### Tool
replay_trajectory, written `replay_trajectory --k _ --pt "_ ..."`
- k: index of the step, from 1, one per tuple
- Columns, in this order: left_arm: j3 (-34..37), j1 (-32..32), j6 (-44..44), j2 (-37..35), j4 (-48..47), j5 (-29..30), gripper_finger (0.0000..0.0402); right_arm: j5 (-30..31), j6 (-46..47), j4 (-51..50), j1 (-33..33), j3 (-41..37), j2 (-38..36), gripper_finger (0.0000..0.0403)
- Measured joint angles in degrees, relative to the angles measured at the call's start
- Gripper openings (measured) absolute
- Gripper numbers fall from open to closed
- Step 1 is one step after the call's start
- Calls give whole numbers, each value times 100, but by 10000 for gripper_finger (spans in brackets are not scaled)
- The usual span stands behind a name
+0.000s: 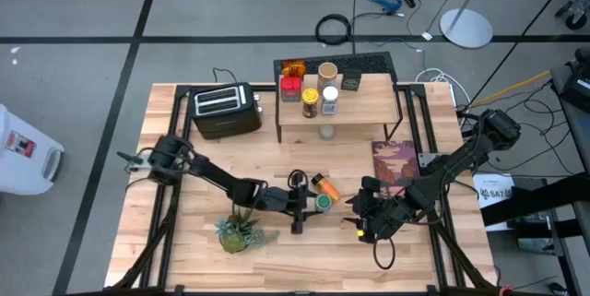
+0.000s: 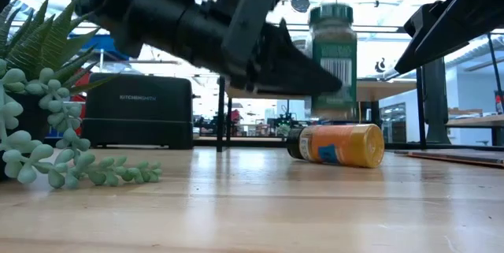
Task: Shelf spices
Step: Put the green seasoning bottle on the shelf
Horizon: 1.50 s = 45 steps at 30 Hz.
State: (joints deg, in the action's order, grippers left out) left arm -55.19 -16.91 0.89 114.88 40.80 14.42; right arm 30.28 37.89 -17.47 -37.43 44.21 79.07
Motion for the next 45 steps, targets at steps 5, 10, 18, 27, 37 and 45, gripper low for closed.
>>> replay_trajectory --k 5,10,18,27,37,45 --pt "-1 0 -150 -438 -349 94 203 -7 43 9 0 1 0 222" --pt "-1 0 -322 -920 -776 250 203 -5 46 20 0 1 0 222" --pt "-8 171 -484 -1795 -1178 301 203 4 -14 110 0 2 -19 222" --pt "-552 665 -634 -2580 -2156 178 203 313 -311 264 0 2 -494 222" --pt "-2181 1178 -1393 -2614 -4096 104 203 1090 -1235 223 48 4 -895 222" --pt "-2679 1943 -1889 -2613 -4808 -588 203 1139 -1950 230 495 4 -1436 222"
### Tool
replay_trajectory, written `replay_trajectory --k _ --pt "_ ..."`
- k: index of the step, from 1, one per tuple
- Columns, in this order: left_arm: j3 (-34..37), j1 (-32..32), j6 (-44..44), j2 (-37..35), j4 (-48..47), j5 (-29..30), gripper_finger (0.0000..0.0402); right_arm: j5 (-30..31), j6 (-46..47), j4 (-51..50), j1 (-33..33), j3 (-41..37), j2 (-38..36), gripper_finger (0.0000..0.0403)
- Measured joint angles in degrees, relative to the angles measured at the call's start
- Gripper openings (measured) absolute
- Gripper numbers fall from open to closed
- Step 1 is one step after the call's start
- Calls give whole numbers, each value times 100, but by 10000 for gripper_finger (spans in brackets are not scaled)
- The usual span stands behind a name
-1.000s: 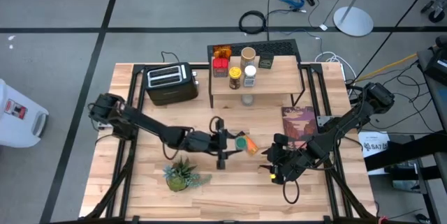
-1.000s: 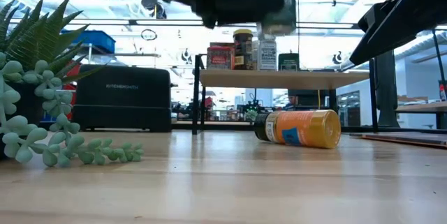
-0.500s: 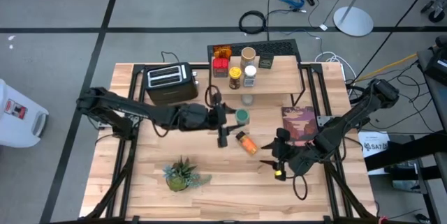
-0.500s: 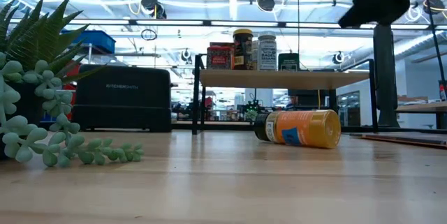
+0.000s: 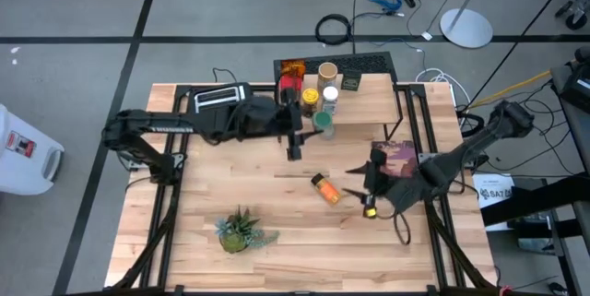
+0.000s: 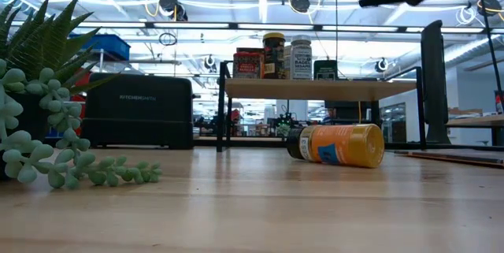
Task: Shelf spices
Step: Put the green seasoning bottle on the shelf
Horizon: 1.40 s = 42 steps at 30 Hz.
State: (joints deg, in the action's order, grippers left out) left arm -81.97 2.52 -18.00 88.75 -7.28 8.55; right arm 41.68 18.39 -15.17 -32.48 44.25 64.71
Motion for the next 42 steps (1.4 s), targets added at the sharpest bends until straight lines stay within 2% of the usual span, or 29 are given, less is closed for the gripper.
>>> replay_trajectory --k 6,11,15,19,25,33,35,38,42 --pt "-158 591 -102 7 -223 -582 203 -268 -843 32 502 111 -869 222" --pt "-162 849 -190 8 -119 -963 203 -273 -1645 -6 820 482 -1368 222" --pt "-162 939 -196 4 -120 -1307 203 -309 -2121 -320 978 1024 -1534 222" --pt "-162 951 -273 4 -115 -1352 203 -456 -2408 -926 1132 1931 -1452 222" --pt "-162 947 -396 11 -150 -1363 203 -612 -2772 -1910 1297 3761 -846 222" --pt "-160 951 -421 85 -92 -1567 203 -1063 -3156 -3567 1680 5990 577 222" --pt "-160 949 -391 156 -33 -1570 203 -1076 -3250 -3983 1827 6457 951 222" --pt "-160 951 -342 235 -83 -1562 203 -1456 -3322 -4464 2085 7065 1436 222" --pt "-160 948 -330 266 -82 -1564 203 -1763 -3317 -4960 2385 7562 1843 222"
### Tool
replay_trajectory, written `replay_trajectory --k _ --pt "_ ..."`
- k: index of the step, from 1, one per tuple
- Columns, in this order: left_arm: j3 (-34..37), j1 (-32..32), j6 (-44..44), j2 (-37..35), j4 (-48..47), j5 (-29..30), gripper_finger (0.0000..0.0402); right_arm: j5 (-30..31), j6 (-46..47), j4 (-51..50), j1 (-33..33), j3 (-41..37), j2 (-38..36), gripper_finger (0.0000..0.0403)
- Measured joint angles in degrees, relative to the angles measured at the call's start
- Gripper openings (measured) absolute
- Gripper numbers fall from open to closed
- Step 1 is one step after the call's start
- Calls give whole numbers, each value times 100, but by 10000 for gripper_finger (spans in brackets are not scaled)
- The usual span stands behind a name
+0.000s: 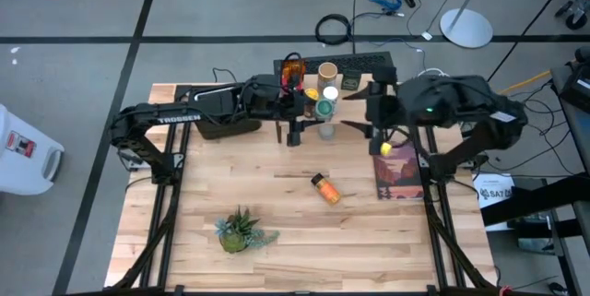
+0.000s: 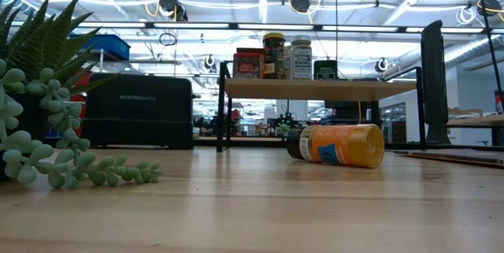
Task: Shelf spices
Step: Put the green seasoning bottle on the shelf
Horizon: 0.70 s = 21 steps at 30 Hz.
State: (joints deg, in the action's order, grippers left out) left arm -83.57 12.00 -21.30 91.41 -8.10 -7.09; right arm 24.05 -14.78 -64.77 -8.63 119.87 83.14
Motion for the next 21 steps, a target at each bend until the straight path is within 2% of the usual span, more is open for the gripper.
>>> replay_trajectory --k 3,5,10,12,21 --pt "0 -7 120 0 -5 -56 203 -128 63 -360 243 72 161 222" --pt "0 -7 139 0 -39 -114 203 -506 141 -542 430 69 244 222" --pt "0 -7 142 0 -162 -147 203 -805 223 -531 730 70 305 222" --pt "0 -7 142 0 -208 -147 203 -1102 185 -456 830 70 301 224" --pt "0 -10 143 54 -162 -289 203 -1946 190 -441 1206 70 345 274"
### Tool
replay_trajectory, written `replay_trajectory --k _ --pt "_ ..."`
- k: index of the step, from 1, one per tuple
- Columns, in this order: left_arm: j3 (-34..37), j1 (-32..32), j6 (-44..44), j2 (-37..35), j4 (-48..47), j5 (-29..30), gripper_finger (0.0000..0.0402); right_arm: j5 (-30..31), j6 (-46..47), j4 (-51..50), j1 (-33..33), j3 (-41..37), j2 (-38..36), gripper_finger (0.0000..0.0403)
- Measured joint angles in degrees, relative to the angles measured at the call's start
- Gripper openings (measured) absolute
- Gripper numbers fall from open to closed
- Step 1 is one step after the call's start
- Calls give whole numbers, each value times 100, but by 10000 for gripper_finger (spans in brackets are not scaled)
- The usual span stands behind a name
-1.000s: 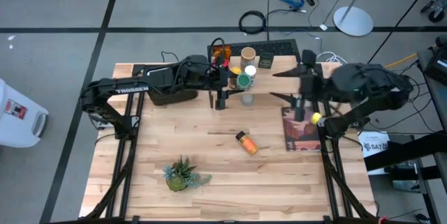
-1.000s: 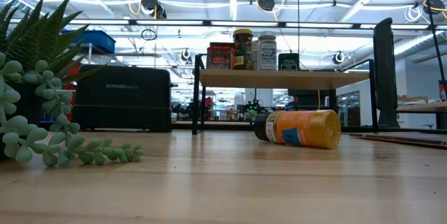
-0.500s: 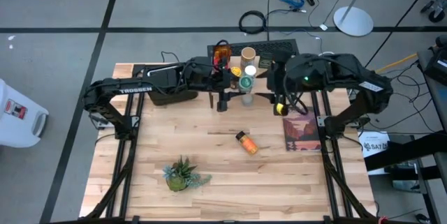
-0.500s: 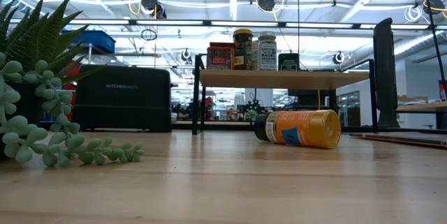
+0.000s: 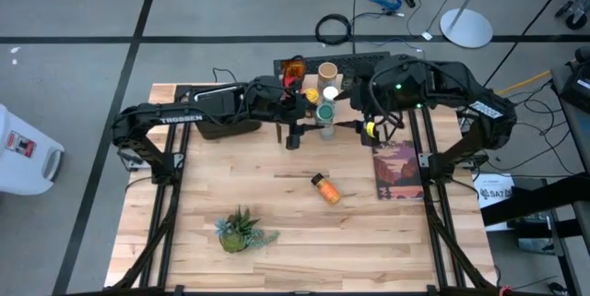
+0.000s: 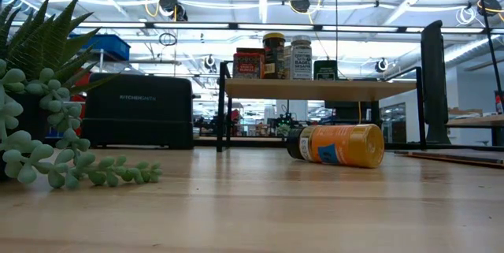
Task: Shelf spices
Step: Put the green seasoning bottle on the shelf
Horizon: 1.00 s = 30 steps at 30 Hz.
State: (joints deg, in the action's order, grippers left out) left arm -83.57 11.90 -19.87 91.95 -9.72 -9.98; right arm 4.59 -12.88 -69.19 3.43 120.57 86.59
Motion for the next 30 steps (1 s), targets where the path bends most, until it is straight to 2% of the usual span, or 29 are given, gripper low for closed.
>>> replay_trajectory --k 10,14,20,30 --pt "2 -26 8 143 -25 -37 203 15 -180 -268 40 -2 422 277" --pt "2 -60 24 143 -31 -33 203 335 -197 -321 139 -2 432 276" --pt "2 -79 19 143 -28 -35 203 -16 -183 -338 224 0 483 275" --pt "2 -80 12 143 -48 -37 203 -43 -229 -433 224 -4 672 274"
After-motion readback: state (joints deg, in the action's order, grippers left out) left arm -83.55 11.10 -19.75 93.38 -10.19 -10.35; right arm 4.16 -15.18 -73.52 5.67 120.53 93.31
